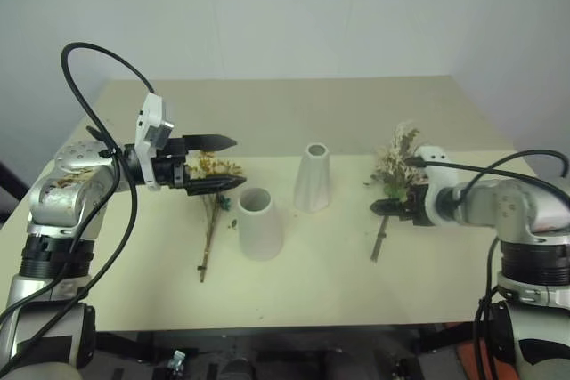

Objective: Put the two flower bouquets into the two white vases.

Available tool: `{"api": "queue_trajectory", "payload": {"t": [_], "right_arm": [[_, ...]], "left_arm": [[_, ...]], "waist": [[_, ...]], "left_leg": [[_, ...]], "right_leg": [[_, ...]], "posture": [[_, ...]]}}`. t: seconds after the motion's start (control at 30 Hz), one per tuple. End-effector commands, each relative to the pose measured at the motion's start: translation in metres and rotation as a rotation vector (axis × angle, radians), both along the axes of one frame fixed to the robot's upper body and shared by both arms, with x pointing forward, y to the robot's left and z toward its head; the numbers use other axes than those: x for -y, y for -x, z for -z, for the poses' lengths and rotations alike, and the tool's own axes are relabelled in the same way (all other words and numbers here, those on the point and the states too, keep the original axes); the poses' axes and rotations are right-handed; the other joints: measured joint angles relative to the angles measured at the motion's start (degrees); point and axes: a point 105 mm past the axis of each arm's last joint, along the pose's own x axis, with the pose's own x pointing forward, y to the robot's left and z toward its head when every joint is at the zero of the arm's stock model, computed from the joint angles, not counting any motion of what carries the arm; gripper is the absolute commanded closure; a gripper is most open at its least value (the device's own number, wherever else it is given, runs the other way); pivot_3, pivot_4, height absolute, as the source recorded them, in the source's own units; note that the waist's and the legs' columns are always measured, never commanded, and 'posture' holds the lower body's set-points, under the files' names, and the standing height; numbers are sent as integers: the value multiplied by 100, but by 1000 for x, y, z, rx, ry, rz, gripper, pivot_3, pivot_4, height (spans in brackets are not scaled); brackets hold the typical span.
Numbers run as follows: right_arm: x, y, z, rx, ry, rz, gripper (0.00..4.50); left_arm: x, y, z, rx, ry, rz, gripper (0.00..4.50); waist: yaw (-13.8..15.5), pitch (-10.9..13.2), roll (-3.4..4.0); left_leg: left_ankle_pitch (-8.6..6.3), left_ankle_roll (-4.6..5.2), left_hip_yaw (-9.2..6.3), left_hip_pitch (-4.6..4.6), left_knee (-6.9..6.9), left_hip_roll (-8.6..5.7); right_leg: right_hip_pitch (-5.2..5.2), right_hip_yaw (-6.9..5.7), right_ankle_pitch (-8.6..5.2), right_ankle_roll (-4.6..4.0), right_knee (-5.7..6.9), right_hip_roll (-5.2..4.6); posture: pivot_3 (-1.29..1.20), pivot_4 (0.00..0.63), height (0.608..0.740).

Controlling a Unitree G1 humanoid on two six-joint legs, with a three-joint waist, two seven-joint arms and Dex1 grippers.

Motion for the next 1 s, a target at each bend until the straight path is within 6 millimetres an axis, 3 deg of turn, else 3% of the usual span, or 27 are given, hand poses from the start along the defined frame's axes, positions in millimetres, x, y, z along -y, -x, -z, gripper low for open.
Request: {"api": "queue_trajectory", "payload": {"t": [0.03,0.3,0.43,0.77,0.9,1.0], "right_arm": [[6,-10,2,12,63,52,13],[4,-30,25,9,92,88,13],[3,-37,29,17,90,93,907],[13,-45,17,75,75,169,4159],[23,-45,7,143,86,230,4251],[24,-49,-20,314,11,252,4251]], "left_arm": [[2,1,-12,55,-11,30,0],[0,-1,-16,76,0,28,0],[-3,-2,-18,93,12,6,0],[-13,-1,-20,110,29,-38,0],[-19,2,-18,106,36,-67,0],[-26,5,-19,109,53,-98,0]], "waist": [[-3,0,0],[-93,-4,-6],[-148,-14,-23],[-162,-15,-24],[-147,-14,-23],[-135,-13,-22]], "left_leg": [[0,0,0,0,0,0],[0,0,0,10,0,3],[0,0,0,17,1,4],[0,0,0,19,0,8],[0,0,0,14,-2,7],[0,0,0,7,-2,7]], "right_leg": [[-1,0,0,0,1,1],[7,0,1,2,2,2],[13,1,1,3,2,2],[10,3,1,2,5,7],[5,4,4,-2,5,6],[0,3,5,-3,5,6]], "posture": [[0,150,740],[0,150,740],[0,150,740],[0,150,740],[0,150,740],[0,150,740]]}}
